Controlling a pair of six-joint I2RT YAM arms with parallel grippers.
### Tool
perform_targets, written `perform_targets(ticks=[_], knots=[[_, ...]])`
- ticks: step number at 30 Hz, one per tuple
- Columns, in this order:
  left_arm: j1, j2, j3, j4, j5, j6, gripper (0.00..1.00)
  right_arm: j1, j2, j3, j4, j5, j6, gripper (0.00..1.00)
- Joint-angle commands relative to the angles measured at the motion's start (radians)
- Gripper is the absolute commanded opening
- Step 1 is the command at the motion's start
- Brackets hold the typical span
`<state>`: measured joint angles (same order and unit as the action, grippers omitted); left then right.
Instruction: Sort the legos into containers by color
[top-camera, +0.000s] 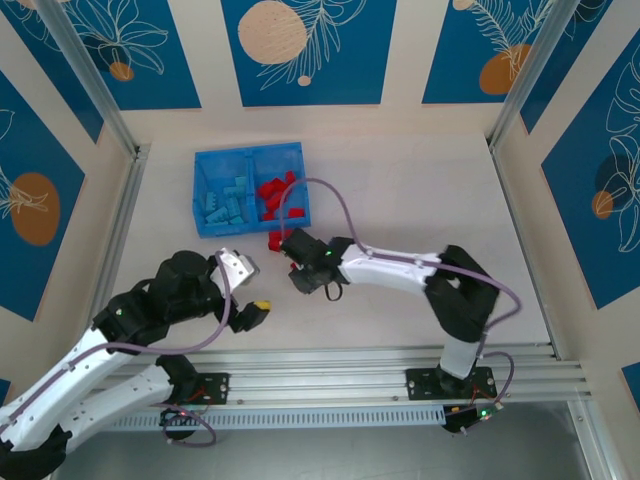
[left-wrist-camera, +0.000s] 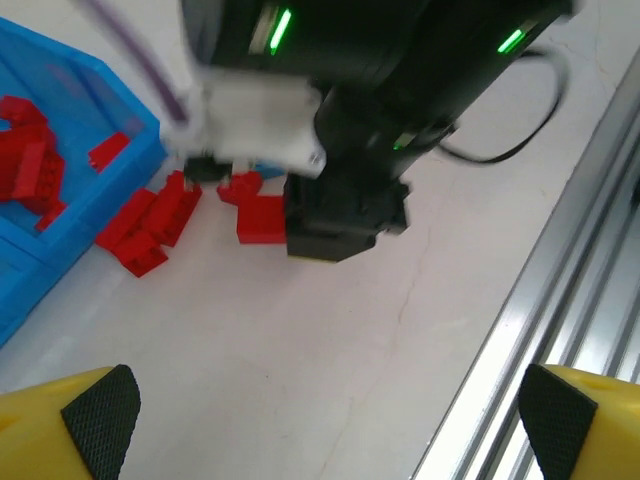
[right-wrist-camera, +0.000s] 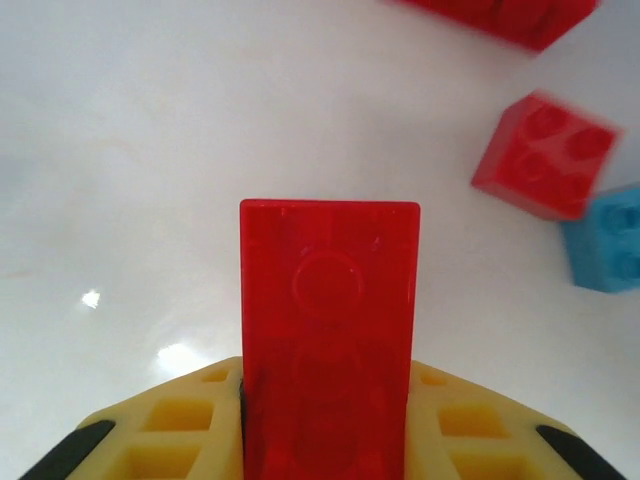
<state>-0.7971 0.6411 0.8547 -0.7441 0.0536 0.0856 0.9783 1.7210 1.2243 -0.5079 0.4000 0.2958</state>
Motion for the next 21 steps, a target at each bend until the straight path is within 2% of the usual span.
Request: perform_targets(ticks=[1,3,5,8,14,17,21], knots=[[-0.002,-0.059,-0.009,0.031,-0.094,-0.005,1.0,-0.018,-0.177,0.013,0.071,-0.027,0.037,0.23],[0.001,-0.099,-0.017,0.036,-0.175,-0.02,1.0,-0.052,-0.207,0.036,0.136,-0.052,0.043,0.23],[0.003,-0.129,-0.022,0.034,-0.234,-0.034,1.0,-0.083,-0.166,0.1,0.169,-0.015,0.038,0.23],[0.006,-0.149,-0.026,0.018,-0.288,-0.054,1.0,-0.144,-0.006,0.299,0.12,0.061,0.044,0.23],[0.007,-0.146,-0.019,-0.009,-0.36,-0.078,1.0,-0.229,0.401,0.771,-0.038,0.111,0.021,0.23],[0.007,-0.142,-0.019,-0.008,-0.353,-0.078,1.0,-0.236,0.574,0.994,-0.157,0.124,0.014,0.23],[0.007,-0.135,-0.016,-0.011,-0.352,-0.076,1.0,-0.236,0.73,1.18,-0.267,0.095,0.021,0.27]])
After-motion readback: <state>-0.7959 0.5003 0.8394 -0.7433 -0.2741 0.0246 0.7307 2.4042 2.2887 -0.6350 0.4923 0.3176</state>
